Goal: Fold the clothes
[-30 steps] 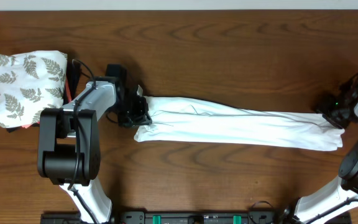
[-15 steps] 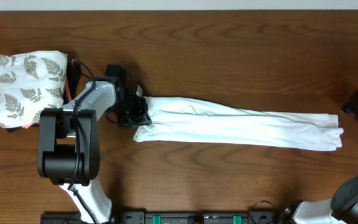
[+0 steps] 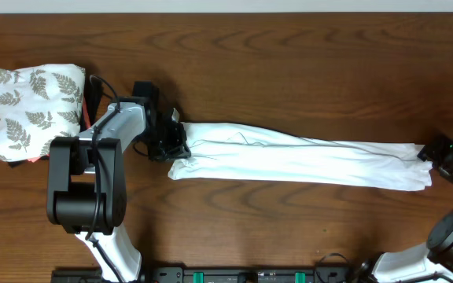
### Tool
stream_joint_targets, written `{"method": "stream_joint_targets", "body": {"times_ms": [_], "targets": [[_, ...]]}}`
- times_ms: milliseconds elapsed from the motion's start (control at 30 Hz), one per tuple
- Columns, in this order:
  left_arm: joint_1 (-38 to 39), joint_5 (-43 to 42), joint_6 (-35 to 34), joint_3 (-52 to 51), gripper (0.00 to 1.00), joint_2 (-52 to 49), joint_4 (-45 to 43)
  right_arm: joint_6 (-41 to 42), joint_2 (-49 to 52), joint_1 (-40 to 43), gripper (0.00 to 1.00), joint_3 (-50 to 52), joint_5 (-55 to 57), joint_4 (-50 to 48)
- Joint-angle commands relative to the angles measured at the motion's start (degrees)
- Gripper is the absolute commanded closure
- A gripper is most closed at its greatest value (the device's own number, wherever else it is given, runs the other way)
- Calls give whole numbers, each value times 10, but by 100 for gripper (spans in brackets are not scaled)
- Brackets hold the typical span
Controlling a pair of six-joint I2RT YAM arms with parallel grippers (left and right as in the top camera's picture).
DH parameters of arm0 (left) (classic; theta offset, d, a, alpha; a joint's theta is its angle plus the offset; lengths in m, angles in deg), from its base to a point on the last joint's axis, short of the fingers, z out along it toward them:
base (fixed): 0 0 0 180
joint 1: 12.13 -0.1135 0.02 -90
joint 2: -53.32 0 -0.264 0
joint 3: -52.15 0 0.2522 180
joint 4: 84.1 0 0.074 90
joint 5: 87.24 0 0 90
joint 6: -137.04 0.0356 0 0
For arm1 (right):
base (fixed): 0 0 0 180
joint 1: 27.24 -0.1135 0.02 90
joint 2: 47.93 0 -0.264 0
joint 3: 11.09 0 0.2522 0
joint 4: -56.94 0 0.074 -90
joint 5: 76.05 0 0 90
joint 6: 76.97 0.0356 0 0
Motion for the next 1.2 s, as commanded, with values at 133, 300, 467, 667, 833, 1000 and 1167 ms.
{"method": "stream_joint_targets", "body": {"times_ms": [133,300,467,667,833,1000,1167], "targets": [[-10,73,7,-13,88,-19,5,-7,21,2,42,4,-12,-15],[-10,73,7,-13,88,-19,5,-7,21,2,67,4,-17,-14],[-10,73,7,-13,88,-19,5,-7,21,1,99,4,-42,-16],[-10,73,7,-13,88,-19,5,-20,21,1,99,4,-75,-23],[-10,73,7,-13,88,-19,5,-40,21,1,99,-12,-201,-65],[-10,73,7,-13,88,-19,5,-20,21,1,99,-58,-218,-71],[-10,73,7,-13,88,-19,5,-16,20,1,99,-85,-242,-102]]}}
